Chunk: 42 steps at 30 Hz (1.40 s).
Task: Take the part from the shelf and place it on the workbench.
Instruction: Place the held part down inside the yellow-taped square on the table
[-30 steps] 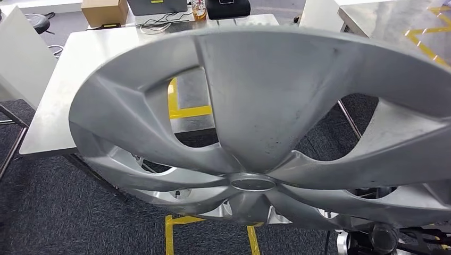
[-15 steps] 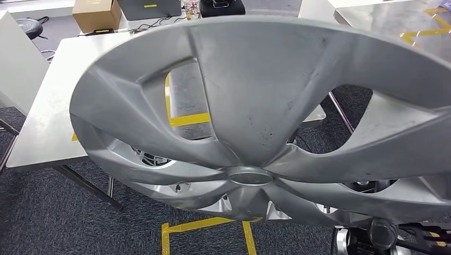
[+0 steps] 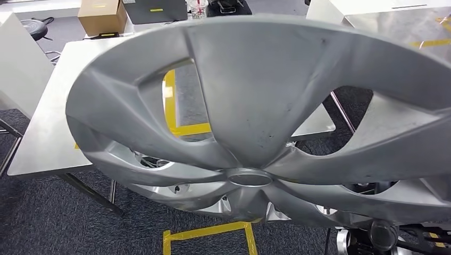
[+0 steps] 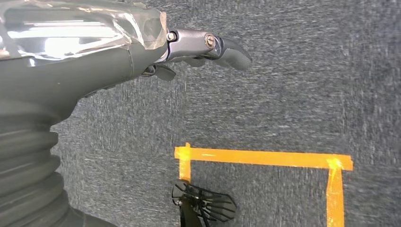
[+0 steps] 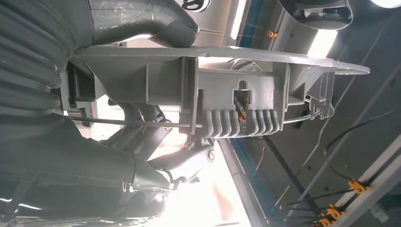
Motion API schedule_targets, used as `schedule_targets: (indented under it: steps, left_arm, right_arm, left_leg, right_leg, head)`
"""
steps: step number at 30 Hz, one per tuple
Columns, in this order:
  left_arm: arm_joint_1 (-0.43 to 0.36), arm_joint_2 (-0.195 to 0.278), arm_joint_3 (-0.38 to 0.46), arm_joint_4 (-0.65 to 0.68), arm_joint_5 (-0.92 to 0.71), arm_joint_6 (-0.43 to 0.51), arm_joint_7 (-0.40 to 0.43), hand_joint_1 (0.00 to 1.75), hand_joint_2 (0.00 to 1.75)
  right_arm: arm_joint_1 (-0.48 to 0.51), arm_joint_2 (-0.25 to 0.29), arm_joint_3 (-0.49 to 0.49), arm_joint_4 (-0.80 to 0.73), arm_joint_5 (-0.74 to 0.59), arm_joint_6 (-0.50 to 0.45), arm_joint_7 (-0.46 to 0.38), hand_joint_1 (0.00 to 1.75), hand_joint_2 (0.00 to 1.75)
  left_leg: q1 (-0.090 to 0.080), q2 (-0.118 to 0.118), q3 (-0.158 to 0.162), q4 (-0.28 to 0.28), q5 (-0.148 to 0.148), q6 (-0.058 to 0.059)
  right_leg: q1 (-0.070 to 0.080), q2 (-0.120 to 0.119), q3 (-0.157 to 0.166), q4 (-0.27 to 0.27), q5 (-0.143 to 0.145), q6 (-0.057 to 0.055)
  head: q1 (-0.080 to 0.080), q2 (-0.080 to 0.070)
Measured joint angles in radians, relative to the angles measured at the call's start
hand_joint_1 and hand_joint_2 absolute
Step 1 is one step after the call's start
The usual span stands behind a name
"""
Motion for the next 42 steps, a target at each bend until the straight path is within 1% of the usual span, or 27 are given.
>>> schedule_targets:
  steps: [2,4,5,7,8,9,10,11,13,14,19,21,23,24,25,26,27,28,30,33,35,36,38,39,40,41,42]
  left_arm:
    - [0.0,0.0,0.0,0.0,0.0,0.0,0.0,0.0,1.75]
    - [-0.001,-0.001,0.0,-0.001,0.0,0.0,0.0,0.0,1.75]
    - [-0.001,-0.002,0.001,-0.002,0.0,-0.001,0.0,0.0,1.75]
    - [-0.001,-0.002,0.003,-0.002,-0.001,-0.001,0.0,0.0,1.75]
    - [0.0,-0.003,0.004,-0.002,-0.001,-0.001,0.0,0.0,1.75]
    - [0.001,-0.004,0.006,-0.002,-0.001,-0.002,0.0,0.0,1.75]
    - [0.002,-0.005,0.007,-0.002,-0.002,-0.003,0.0,0.0,1.75]
    - [0.002,-0.005,0.008,-0.002,-0.002,-0.003,0.0,0.0,1.75]
    - [0.003,-0.005,0.01,-0.002,-0.002,-0.003,0.0,0.0,1.75]
    - [0.002,-0.004,0.01,-0.002,-0.002,-0.003,0.0,0.0,1.75]
    - [0.002,-0.005,0.011,-0.002,-0.003,-0.003,0.0,0.0,1.75]
    - [0.001,-0.006,0.011,-0.003,-0.004,-0.003,0.0,0.0,1.75]
    - [0.0,-0.006,0.011,-0.003,-0.005,-0.003,0.0,0.0,1.75]
    - [0.0,-0.007,0.012,-0.003,-0.005,-0.003,0.0,0.0,1.75]
    - [0.001,-0.007,0.012,-0.003,-0.005,-0.003,0.0,0.0,1.75]
    - [0.002,-0.008,0.013,-0.003,-0.005,-0.004,0.0,0.0,1.75]
    - [0.002,-0.009,0.014,-0.003,-0.005,-0.004,0.0,0.0,1.75]
    - [0.002,-0.009,0.015,-0.003,-0.005,-0.004,0.0,0.0,1.75]
    - [0.002,-0.009,0.016,-0.004,-0.005,-0.004,0.0,0.0,1.75]
    - [0.002,-0.01,0.017,-0.005,-0.005,-0.005,0.0,0.0,1.75]
    - [0.001,-0.011,0.017,-0.007,-0.005,-0.006,0.0,0.0,1.75]
    - [0.001,-0.011,0.017,-0.007,-0.005,-0.006,0.0,0.0,1.75]
    - [0.002,-0.011,0.019,-0.008,-0.005,-0.006,0.001,0.0,1.75]
    - [0.003,-0.012,0.02,-0.008,-0.005,-0.006,0.001,0.0,1.75]
    - [0.004,-0.012,0.022,-0.008,-0.005,-0.006,0.001,0.0,1.75]
    - [0.004,-0.013,0.023,-0.008,-0.005,-0.006,0.001,0.0,1.75]
    - [0.005,-0.013,0.025,-0.008,-0.005,-0.006,0.001,0.0,1.75]
  right_arm:
    - [0.0,-0.001,0.0,-0.001,0.0,0.0,-0.001,1.71,1.75]
    - [0.0,-0.002,0.001,-0.002,0.0,0.0,-0.003,1.71,1.75]
    - [0.0,-0.002,0.002,-0.003,0.001,-0.001,-0.004,1.71,1.75]
    - [0.001,-0.001,0.003,-0.003,0.001,-0.002,-0.007,1.71,1.75]
    - [0.002,-0.001,0.004,-0.003,0.001,-0.002,-0.008,1.71,1.75]
    - [0.003,-0.001,0.005,-0.003,0.002,-0.002,-0.008,1.71,1.75]
    - [0.005,-0.001,0.006,-0.003,0.004,-0.002,-0.008,1.71,1.75]
    - [0.006,-0.001,0.006,-0.003,0.004,-0.002,-0.008,1.71,1.75]
    - [0.007,-0.002,0.007,-0.003,0.005,-0.002,-0.009,1.71,1.75]
    - [0.007,-0.002,0.007,-0.003,0.005,-0.002,-0.01,1.71,1.75]
    - [0.008,-0.002,0.008,-0.007,0.007,-0.002,-0.011,1.71,1.75]
    - [0.011,-0.003,0.009,-0.01,0.009,-0.003,-0.012,1.71,1.75]
    - [0.015,-0.003,0.01,-0.01,0.011,-0.003,-0.012,1.71,1.75]
    - [0.017,-0.003,0.011,-0.01,0.012,-0.003,-0.011,1.71,1.75]
    - [0.019,-0.004,0.013,-0.01,0.013,-0.003,-0.01,1.71,1.75]
    - [0.019,-0.004,0.014,-0.01,0.014,-0.003,-0.01,1.71,1.75]
    - [0.019,-0.004,0.015,-0.01,0.014,-0.003,-0.01,1.71,1.75]
    - [0.019,-0.004,0.016,-0.01,0.015,-0.003,-0.01,1.71,1.75]
    - [0.017,-0.004,0.019,-0.01,0.016,-0.003,-0.009,1.71,1.75]
    - [0.015,-0.003,0.021,-0.01,0.016,-0.003,-0.008,1.71,1.75]
    - [0.01,-0.002,0.022,-0.01,0.016,-0.004,-0.007,1.71,1.75]
    - [0.008,-0.001,0.022,-0.01,0.015,-0.005,-0.007,1.71,1.75]
    - [0.005,0.0,0.023,-0.011,0.014,-0.006,-0.007,1.71,1.75]
    - [0.005,0.0,0.023,-0.011,0.014,-0.006,-0.006,1.71,1.75]
    - [0.005,0.0,0.023,-0.011,0.014,-0.006,-0.006,1.71,1.75]
    - [0.005,0.0,0.023,-0.011,0.013,-0.006,-0.006,1.71,1.75]
    - [0.004,0.0,0.023,-0.011,0.013,-0.006,-0.006,1.71,1.75]
  left_leg:
    - [0.001,0.002,0.006,0.001,-0.01,-0.011]
    - [0.005,0.005,-0.003,0.033,-0.029,-0.023]
    - [0.008,0.007,-0.024,0.077,-0.052,-0.028]
    - [0.013,0.008,-0.102,0.213,-0.107,-0.038]
    - [0.015,0.008,-0.143,0.271,-0.121,-0.041]
    - [0.017,0.008,-0.17,0.3,-0.117,-0.043]
    - [0.017,0.008,-0.177,0.288,-0.091,-0.042]
    - [0.017,0.008,-0.163,0.237,-0.049,-0.04]
    - [0.014,0.008,-0.108,0.096,0.034,-0.03]
    - [0.011,0.008,-0.088,0.047,0.054,-0.023]
    - [0.006,0.008,-0.056,0.0,0.057,0.006]
    - [0.01,0.008,-0.04,-0.013,0.058,0.017]
    - [0.009,0.007,-0.033,-0.013,0.051,0.022]
    - [0.008,0.006,-0.029,-0.013,0.045,0.022]
    - [0.008,0.005,-0.023,-0.012,0.04,0.021]
    - [0.007,0.004,-0.014,-0.012,0.033,0.019]
    - [0.008,0.003,-0.005,-0.011,0.025,0.016]
    - [0.006,0.002,0.002,-0.008,0.015,0.012]
    - [0.001,0.0,0.008,-0.002,-0.002,0.001]
    - [0.003,0.001,0.011,-0.001,-0.016,-0.015]
    - [0.007,0.004,-0.005,0.043,-0.04,-0.027]
    - [0.009,0.006,-0.033,0.097,-0.064,-0.032]
    - [0.012,0.007,-0.12,0.24,-0.116,-0.039]
    - [0.013,0.007,-0.159,0.292,-0.124,-0.04]
    - [0.014,0.007,-0.18,0.306,-0.108,-0.04]
    - [0.015,0.007,-0.179,0.276,-0.072,-0.038]
    - [0.014,0.007,-0.159,0.211,-0.021,-0.034]
  right_leg:
    - [0.002,0.002,0.007,-0.001,-0.004,-0.021]
    - [-0.002,0.004,0.016,-0.005,-0.007,-0.034]
    - [-0.005,0.004,0.021,-0.007,-0.01,-0.039]
    - [-0.004,0.004,0.027,-0.007,-0.017,-0.046]
    - [-0.004,0.005,0.03,-0.006,-0.02,-0.048]
    - [-0.003,0.006,0.033,-0.006,-0.024,-0.048]
    - [-0.003,0.008,0.039,-0.006,-0.029,-0.047]
    - [-0.002,0.009,0.047,-0.006,-0.035,-0.045]
    - [0.001,0.01,0.062,-0.007,-0.046,-0.039]
    - [0.003,0.011,0.067,-0.007,-0.052,-0.034]
    - [0.003,0.011,0.067,0.007,-0.074,-0.012]
    - [0.002,0.01,0.015,0.105,-0.111,-0.014]
    - [0.001,0.01,-0.072,0.246,-0.155,-0.015]
    - [0.0,0.01,-0.104,0.286,-0.159,-0.011]
    - [-0.001,0.01,-0.116,0.287,-0.146,-0.003]
    - [-0.002,0.009,-0.105,0.245,-0.116,0.006]
    - [-0.003,0.007,-0.076,0.17,-0.075,0.015]
    - [-0.003,0.005,-0.045,0.097,-0.039,0.017]
    - [-0.001,0.002,-0.001,0.006,-0.001,0.004]
    - [0.002,0.003,0.008,-0.001,-0.006,-0.023]
    - [-0.002,0.004,0.017,-0.005,-0.012,-0.035]
    - [-0.004,0.004,0.022,-0.006,-0.016,-0.041]
    - [-0.002,0.004,0.029,-0.006,-0.025,-0.048]
    - [-0.001,0.004,0.033,-0.006,-0.029,-0.049]
    - [0.0,0.006,0.04,-0.006,-0.035,-0.049]
    - [0.0,0.007,0.048,-0.006,-0.041,-0.047]
    - [0.001,0.008,0.059,-0.006,-0.048,-0.046]
  head:
    - [0.0,0.0]
    - [-0.003,0.0]
    - [-0.004,0.0]
    - [-0.008,0.0]
    - [-0.008,0.0]
    - [-0.008,0.0]
    - [-0.008,0.0]
    - [-0.008,0.0]
    - [-0.008,0.0]
    - [-0.007,0.0]
    - [-0.005,0.0]
    - [-0.001,0.0]
    - [0.0,0.0]
    - [0.0,0.0]
    - [0.0,0.0]
    - [0.0,0.0]
    - [0.0,0.0]
    - [0.001,0.0]
    - [0.0,0.0]
    - [-0.001,0.0]
    - [-0.002,0.0]
    - [-0.002,0.0]
    - [-0.002,0.0]
    - [-0.002,0.0]
    - [-0.003,0.0]
    - [-0.003,0.0]
    - [-0.003,0.0]
